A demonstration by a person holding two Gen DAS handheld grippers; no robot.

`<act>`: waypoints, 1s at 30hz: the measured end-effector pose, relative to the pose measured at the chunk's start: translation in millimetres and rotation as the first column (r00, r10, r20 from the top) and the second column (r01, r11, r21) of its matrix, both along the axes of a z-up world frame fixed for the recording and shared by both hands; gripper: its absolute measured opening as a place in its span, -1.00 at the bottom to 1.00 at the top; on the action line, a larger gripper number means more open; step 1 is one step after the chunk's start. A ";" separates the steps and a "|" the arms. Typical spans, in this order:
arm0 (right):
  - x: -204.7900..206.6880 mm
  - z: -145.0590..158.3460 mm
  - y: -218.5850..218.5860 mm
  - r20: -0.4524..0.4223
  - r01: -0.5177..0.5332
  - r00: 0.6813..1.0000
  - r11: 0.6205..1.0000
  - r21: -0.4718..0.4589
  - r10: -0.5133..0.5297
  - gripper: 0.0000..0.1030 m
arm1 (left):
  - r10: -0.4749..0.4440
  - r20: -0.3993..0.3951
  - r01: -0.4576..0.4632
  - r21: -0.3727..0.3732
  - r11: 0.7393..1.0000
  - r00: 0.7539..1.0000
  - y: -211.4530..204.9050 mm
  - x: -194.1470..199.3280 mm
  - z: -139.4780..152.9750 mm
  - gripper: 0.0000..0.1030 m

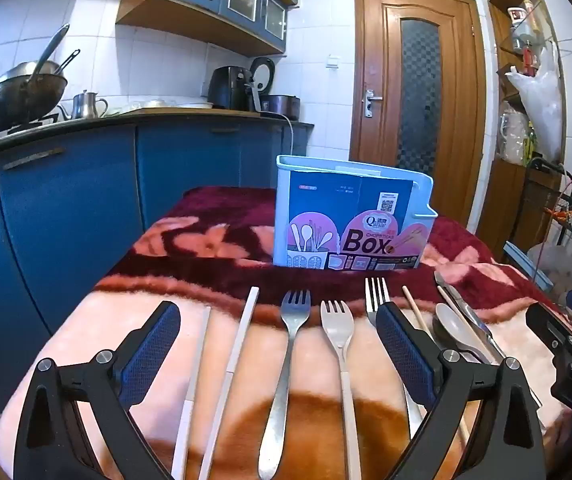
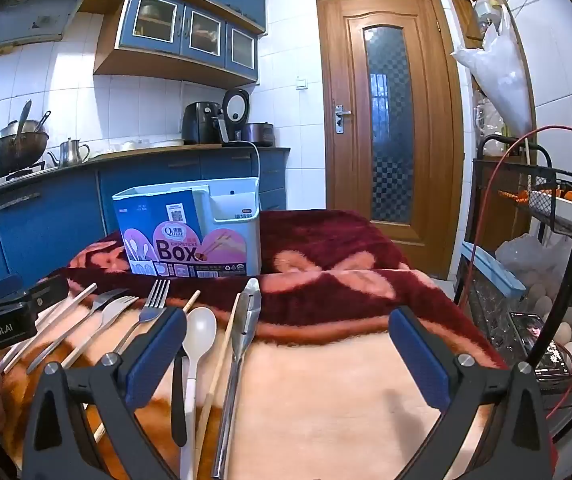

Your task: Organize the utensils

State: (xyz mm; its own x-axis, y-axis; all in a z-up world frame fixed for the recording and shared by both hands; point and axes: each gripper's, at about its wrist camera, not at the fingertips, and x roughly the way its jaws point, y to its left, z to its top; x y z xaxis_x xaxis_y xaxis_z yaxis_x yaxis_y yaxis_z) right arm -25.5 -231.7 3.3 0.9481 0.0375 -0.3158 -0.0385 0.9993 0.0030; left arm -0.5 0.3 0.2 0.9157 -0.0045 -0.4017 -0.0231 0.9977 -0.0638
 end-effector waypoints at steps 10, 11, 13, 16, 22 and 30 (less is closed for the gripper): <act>-1.3 -1.1 1.2 0.007 -0.002 1.000 1.000 0.000 0.002 1.00 | 0.001 0.009 -0.001 0.023 1.000 1.000 -0.8 -5.2 2.7 0.91; -1.8 -1.3 1.1 0.008 -0.003 1.000 1.000 0.001 0.003 1.00 | 0.000 0.009 0.000 0.026 1.000 1.000 -0.9 -5.4 3.2 0.91; -2.6 -1.6 0.8 0.009 -0.003 1.000 1.000 0.003 0.003 1.00 | 0.002 0.011 -0.002 0.033 0.999 1.000 -4.8 -3.6 0.8 0.91; -2.1 1.0 -0.6 0.008 -0.002 1.000 1.000 0.003 0.002 1.00 | 0.004 0.012 -0.005 0.040 0.999 1.000 -5.6 -3.6 1.4 0.91; -2.6 0.7 -1.2 0.011 -0.002 1.000 1.000 0.004 0.002 1.00 | 0.005 0.016 -0.006 0.047 0.999 1.000 -5.5 -3.1 2.7 0.91; -2.6 1.3 -1.2 0.011 -0.001 1.000 1.000 0.004 0.001 1.00 | 0.004 0.013 -0.004 0.041 0.999 1.000 -6.1 -3.6 1.6 0.91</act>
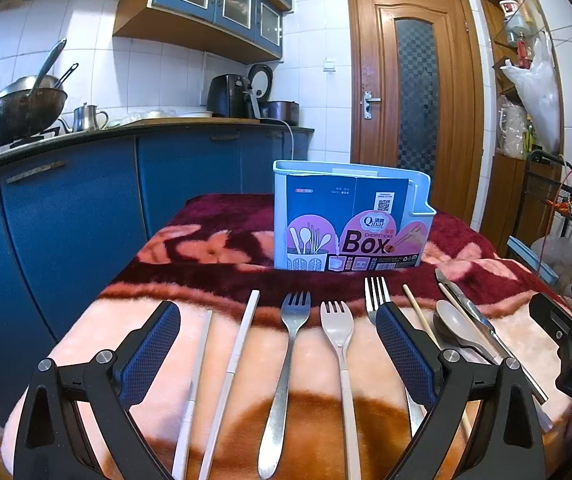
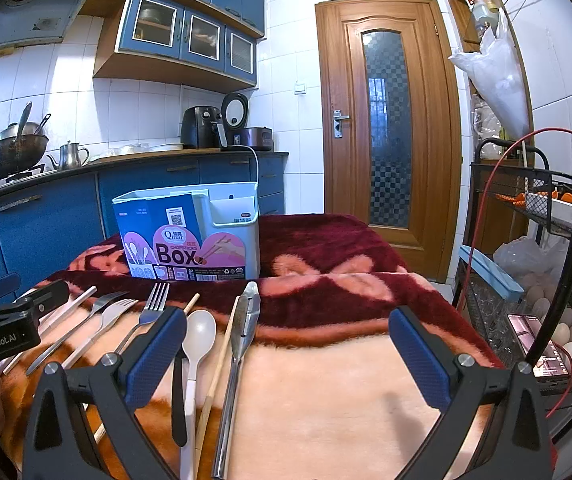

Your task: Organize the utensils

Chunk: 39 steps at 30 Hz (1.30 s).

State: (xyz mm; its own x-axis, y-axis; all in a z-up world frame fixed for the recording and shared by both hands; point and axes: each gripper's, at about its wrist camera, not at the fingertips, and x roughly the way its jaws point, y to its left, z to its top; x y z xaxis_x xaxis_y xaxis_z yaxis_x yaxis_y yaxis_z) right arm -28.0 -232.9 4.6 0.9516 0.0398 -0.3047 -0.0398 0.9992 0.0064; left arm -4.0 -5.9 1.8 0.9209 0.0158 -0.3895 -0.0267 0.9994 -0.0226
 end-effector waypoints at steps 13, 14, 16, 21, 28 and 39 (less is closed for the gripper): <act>0.0 -0.5 -0.1 0.002 0.000 1.000 1.000 0.000 0.000 1.00 | 0.000 0.003 0.000 0.003 1.000 1.000 -0.5 -0.6 -0.3 0.91; -0.2 -0.2 -0.1 0.002 0.000 1.000 1.000 0.000 0.000 1.00 | 0.000 0.003 0.000 0.003 1.000 1.000 -0.6 -0.6 -0.2 0.91; -0.1 -0.3 0.0 0.002 0.000 1.000 1.000 -0.001 0.000 1.00 | 0.001 0.004 -0.001 0.004 1.000 1.000 -0.9 -0.7 -0.1 0.91; -0.8 0.6 -0.2 0.003 0.000 1.000 1.000 0.000 0.000 1.00 | 0.000 0.004 0.000 0.004 1.000 1.000 -0.7 -0.9 -0.1 0.91; -0.6 0.2 0.0 0.003 0.000 1.000 1.000 -0.001 0.000 1.00 | 0.000 0.004 0.000 0.004 1.000 1.000 -0.5 -1.7 0.2 0.91; -1.1 0.4 0.4 0.005 0.000 1.000 1.000 -0.001 0.000 1.00 | 0.000 0.006 0.000 0.007 1.000 1.000 -1.3 -2.3 0.0 0.91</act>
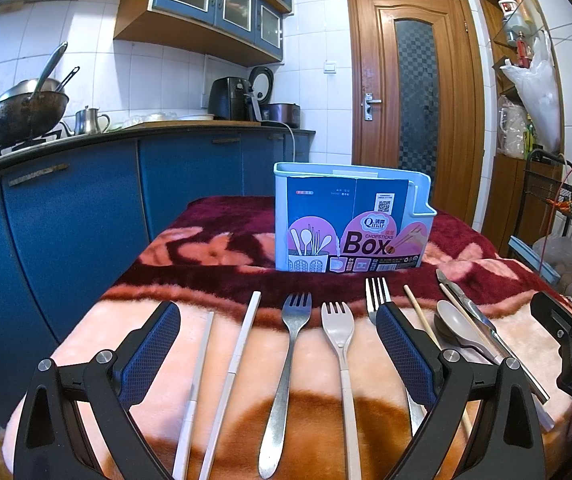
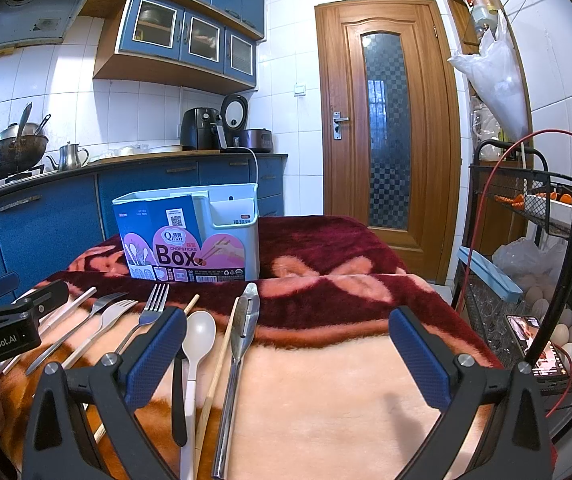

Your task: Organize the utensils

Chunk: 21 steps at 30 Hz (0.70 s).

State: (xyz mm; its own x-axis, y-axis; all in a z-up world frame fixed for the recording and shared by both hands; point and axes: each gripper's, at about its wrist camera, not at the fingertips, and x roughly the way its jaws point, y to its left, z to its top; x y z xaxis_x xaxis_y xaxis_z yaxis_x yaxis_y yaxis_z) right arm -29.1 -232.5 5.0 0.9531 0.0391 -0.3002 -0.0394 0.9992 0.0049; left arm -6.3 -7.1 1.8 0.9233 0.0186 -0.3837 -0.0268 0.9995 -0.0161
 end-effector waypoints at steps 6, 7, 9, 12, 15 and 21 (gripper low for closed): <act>-0.5 0.7 0.0 0.000 0.000 1.000 1.000 0.000 0.000 1.00 | 0.000 0.001 0.000 0.000 1.000 1.000 -0.1 -0.2 -0.2 0.91; -0.1 0.2 0.1 0.000 0.000 1.000 1.000 0.000 0.000 1.00 | 0.000 0.001 0.000 0.000 1.000 1.000 -0.1 -0.1 -0.2 0.91; -0.6 0.7 0.0 0.000 0.000 1.000 1.000 0.000 0.000 1.00 | 0.000 0.001 0.000 0.000 1.000 1.000 -0.4 -0.3 -0.2 0.91; -0.5 0.7 0.1 0.000 0.000 1.000 1.000 0.000 0.000 1.00 | 0.000 0.001 0.000 0.001 1.000 1.000 -0.6 -0.4 -0.3 0.91; 0.7 -0.7 1.1 0.000 -0.001 1.000 1.000 -0.001 0.001 1.00 | 0.001 0.001 -0.001 0.001 1.000 1.000 -0.4 -0.3 -0.4 0.91; 2.9 -3.2 4.0 -0.001 -0.002 1.000 1.000 -0.001 0.002 1.00 | 0.001 0.002 -0.001 0.001 1.000 1.000 -0.3 -0.2 -0.4 0.91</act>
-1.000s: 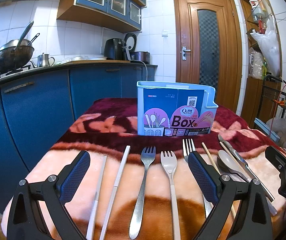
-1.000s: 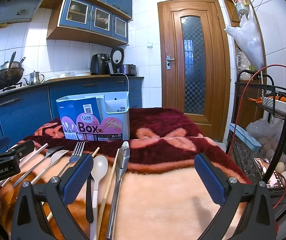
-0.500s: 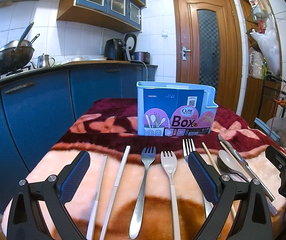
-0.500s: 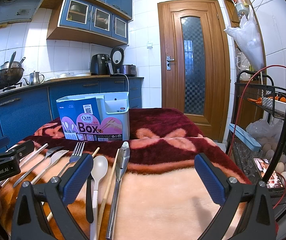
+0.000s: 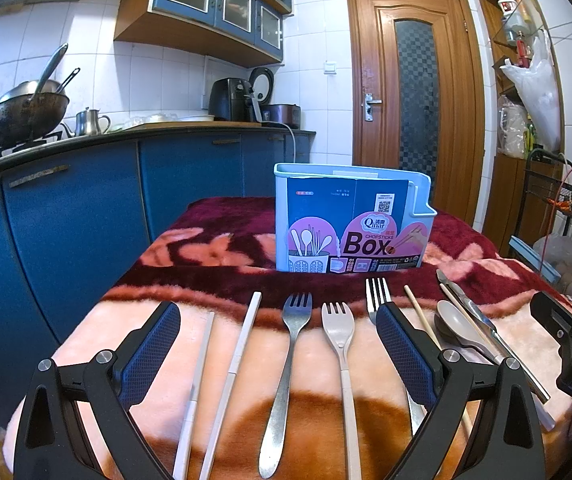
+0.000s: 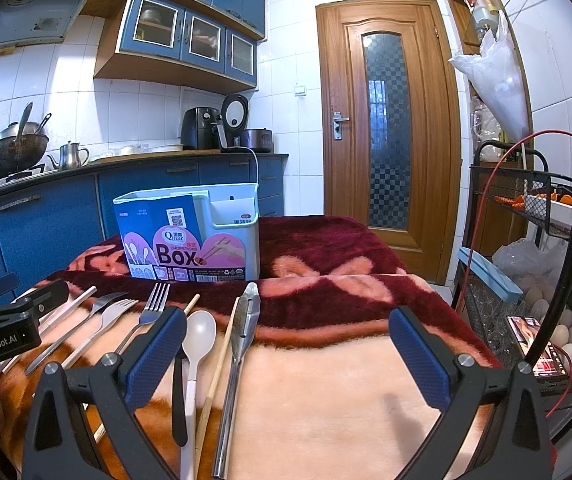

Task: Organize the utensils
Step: 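Grasp a white chopstick with the left tool while the right tool grasps a silver serving utensil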

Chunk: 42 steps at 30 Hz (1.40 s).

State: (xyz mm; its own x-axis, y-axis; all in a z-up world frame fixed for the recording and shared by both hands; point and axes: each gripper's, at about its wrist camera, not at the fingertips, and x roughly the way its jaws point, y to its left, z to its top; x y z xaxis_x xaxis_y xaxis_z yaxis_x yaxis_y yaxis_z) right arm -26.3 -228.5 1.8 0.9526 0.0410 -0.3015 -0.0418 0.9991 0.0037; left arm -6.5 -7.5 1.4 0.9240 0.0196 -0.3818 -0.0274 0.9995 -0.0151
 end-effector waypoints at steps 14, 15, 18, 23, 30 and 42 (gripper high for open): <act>5.2 4.6 -12.3 -0.055 -0.034 0.998 0.997 0.065 0.038 1.00 | 0.005 -0.019 -0.005 -0.020 1.000 1.000 13.4 4.9 4.9 0.92; 8.0 5.0 -14.2 -0.077 -0.041 0.996 0.996 0.077 0.047 1.00 | -0.006 -0.029 0.005 -0.023 1.000 1.000 15.6 5.5 5.9 0.92; 17.9 6.9 -19.9 -0.155 -0.067 0.984 0.992 0.109 0.083 1.00 | -0.019 -0.057 0.018 -0.014 1.000 0.998 19.8 5.1 10.3 0.92; 23.0 14.7 -15.9 -0.238 -0.118 0.962 0.989 0.091 0.136 1.00 | -0.031 -0.100 0.034 0.024 0.999 0.995 29.5 7.3 24.2 0.92; 43.3 23.0 0.4 -0.399 -0.193 0.898 0.981 0.027 0.188 0.89 | -0.021 -0.196 0.042 0.105 0.994 0.980 42.1 21.4 41.2 0.92; 74.9 11.7 -4.2 -0.627 -0.229 0.758 0.974 0.008 0.183 0.17 | 0.002 -0.440 0.039 0.085 0.996 0.898 63.3 55.1 10.9 0.90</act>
